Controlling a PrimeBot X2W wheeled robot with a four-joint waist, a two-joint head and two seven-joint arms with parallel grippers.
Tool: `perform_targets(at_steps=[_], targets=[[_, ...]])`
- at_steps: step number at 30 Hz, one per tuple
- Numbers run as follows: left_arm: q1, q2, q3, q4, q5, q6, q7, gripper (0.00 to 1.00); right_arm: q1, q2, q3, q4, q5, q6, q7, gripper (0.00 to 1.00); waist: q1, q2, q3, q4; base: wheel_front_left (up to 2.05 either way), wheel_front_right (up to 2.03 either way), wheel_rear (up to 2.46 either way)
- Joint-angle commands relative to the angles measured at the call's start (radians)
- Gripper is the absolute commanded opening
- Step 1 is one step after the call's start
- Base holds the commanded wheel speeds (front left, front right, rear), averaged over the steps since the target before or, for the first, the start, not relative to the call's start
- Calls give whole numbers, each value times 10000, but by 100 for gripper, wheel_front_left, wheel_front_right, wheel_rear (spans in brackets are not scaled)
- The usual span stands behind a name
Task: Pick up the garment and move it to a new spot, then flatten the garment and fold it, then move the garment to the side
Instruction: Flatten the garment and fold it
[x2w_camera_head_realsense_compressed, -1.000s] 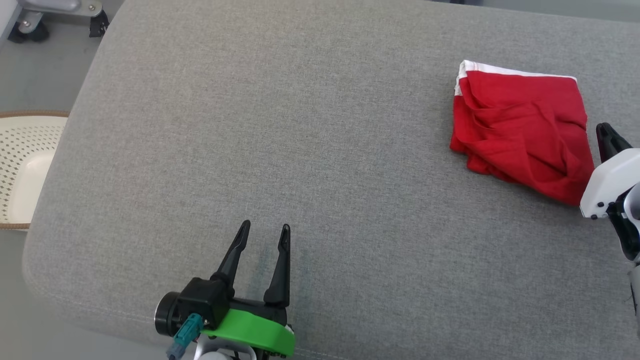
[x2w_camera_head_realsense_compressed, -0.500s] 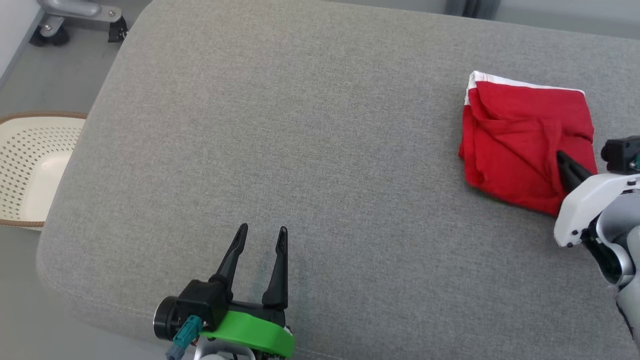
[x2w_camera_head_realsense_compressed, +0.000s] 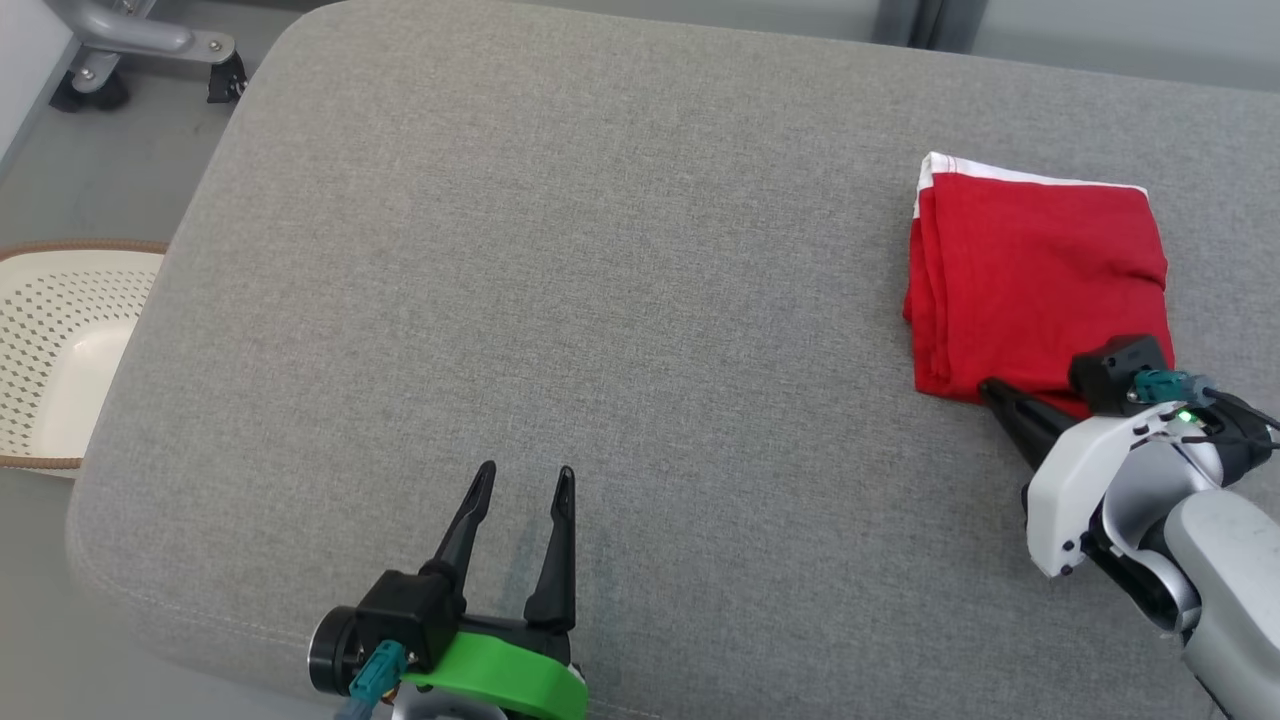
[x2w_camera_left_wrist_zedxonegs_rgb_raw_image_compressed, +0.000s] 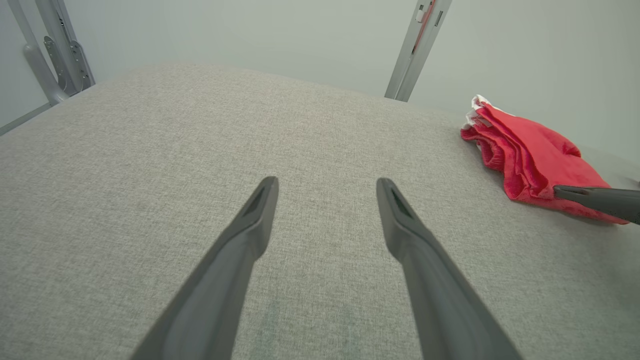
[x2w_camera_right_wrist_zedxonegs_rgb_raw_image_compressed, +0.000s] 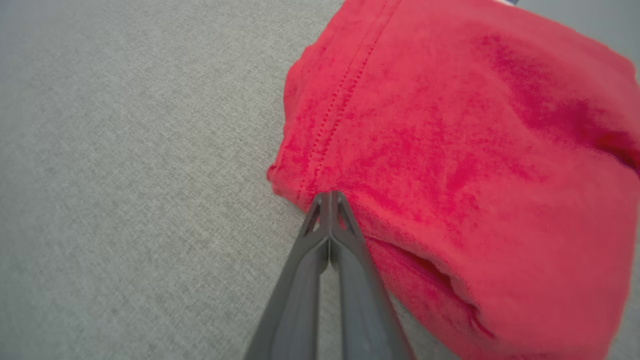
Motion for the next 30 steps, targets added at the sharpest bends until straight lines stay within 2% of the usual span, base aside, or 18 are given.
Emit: perform_targets(at_steps=[1,5,11,13,14,15,22,30], targets=[[160,10,50,13,7,37,-29,100,132,-32,169,-34,66,-6,-109,0,0,-1,-125,-25,0,0,0],[359,11,95,64,-5,85,-29,100,307,65,298,-113,139,-8,-677,0,0,-1,-521,-99,0,0,0],[855,13,527,193,231,134,-29,100,1213,574,-969,-225,-373,-8,-2243,0,0,-1,-1506,-310,0,0,0],[1090,13,750,290,391,74,-29,100,1711,865,-1649,-303,-682,-8,-2781,41,0,-1,-1880,-394,0,0,0],[1216,13,891,344,497,24,-29,100,2011,1037,-2054,-354,-866,-8,-3042,78,0,-1,-2089,-447,0,0,0],[1315,13,1002,378,617,-12,-28,100,2254,1180,-2362,-413,-993,-8,-3219,100,0,-1,-2215,-492,0,0,0],[2015,13,1869,470,1263,-484,-29,100,3932,2432,-4579,-755,-2509,-8,-3994,100,0,-1,-2930,-880,0,0,0],[2039,13,2139,544,1569,-1159,-29,100,5097,3765,-5737,-793,-3751,-8,-4181,100,0,-1,-3142,-1271,0,0,0]])
